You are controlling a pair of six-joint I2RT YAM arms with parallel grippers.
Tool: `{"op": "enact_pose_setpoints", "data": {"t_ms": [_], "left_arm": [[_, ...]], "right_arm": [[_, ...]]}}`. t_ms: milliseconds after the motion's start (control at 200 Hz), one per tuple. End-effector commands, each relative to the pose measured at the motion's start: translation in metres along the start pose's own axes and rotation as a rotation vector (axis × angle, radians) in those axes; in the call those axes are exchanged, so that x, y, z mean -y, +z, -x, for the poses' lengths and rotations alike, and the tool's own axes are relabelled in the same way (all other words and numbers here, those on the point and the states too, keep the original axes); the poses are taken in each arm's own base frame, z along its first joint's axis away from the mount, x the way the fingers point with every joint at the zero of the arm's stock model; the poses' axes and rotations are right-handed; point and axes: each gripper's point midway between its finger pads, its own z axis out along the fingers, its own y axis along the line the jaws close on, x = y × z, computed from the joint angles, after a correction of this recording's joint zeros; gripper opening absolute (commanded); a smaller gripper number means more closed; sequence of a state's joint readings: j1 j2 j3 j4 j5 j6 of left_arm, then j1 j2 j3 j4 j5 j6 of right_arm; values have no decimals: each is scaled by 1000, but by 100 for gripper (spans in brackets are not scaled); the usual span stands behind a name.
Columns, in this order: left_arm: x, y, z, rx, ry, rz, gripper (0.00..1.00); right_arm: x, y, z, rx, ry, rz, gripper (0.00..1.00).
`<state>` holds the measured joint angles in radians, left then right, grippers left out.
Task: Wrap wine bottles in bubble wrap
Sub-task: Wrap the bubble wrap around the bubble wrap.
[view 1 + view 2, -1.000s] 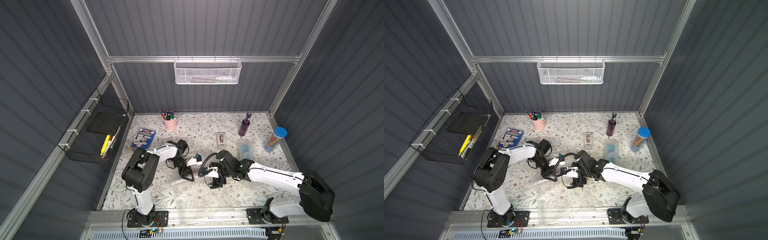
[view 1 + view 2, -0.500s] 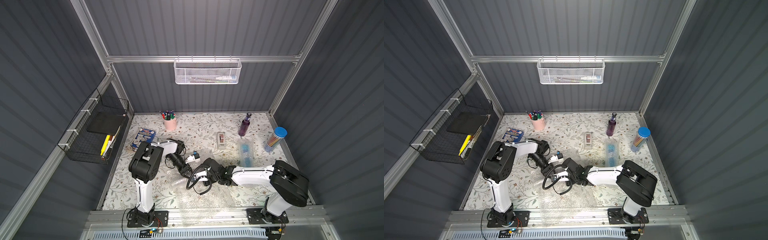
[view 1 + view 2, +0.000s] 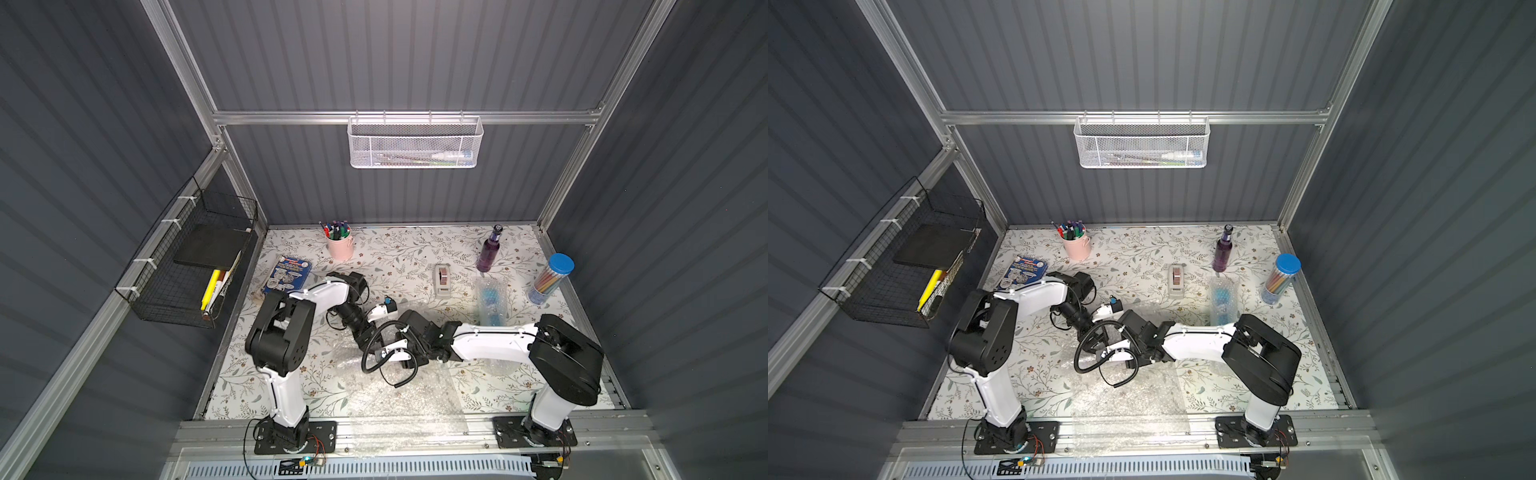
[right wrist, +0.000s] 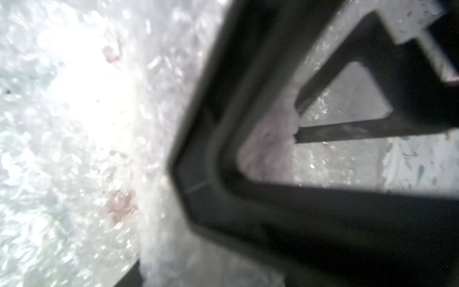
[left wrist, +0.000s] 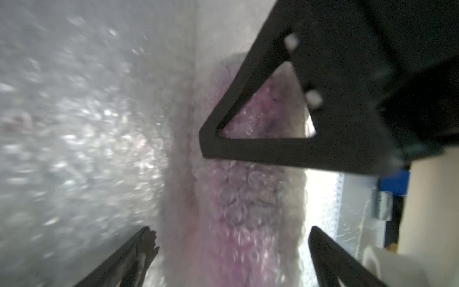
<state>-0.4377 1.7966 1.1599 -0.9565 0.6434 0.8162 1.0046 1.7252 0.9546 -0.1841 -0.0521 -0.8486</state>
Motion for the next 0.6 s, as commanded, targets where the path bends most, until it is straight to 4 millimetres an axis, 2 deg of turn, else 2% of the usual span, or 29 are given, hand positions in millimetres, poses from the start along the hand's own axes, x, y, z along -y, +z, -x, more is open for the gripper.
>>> {"op": "enact_pose_setpoints", "data": {"t_ms": [0, 80, 110, 215, 385, 495, 595], "left_arm": [[2, -22, -4, -28, 43, 149, 99], [-17, -41, -9, -46, 39, 325, 100], [-23, -48, -10, -42, 25, 384, 99], [-35, -71, -12, -7, 3, 535, 99], [-49, -97, -17, 33, -35, 735, 99], [-55, -110, -20, 67, -53, 841, 99], [-58, -118, -25, 82, -92, 905, 99]], "right_arm": [[-21, -5, -3, 12, 169, 199, 56], [-24, -7, -1, 29, 239, 281, 58], [-25, -8, 5, 66, 262, 327, 58], [-33, -6, 4, 44, 315, 445, 58], [-40, 3, 6, 12, 369, 576, 62], [-36, 11, 6, -11, 382, 592, 64], [-25, 9, 11, 20, 381, 545, 69]]}}
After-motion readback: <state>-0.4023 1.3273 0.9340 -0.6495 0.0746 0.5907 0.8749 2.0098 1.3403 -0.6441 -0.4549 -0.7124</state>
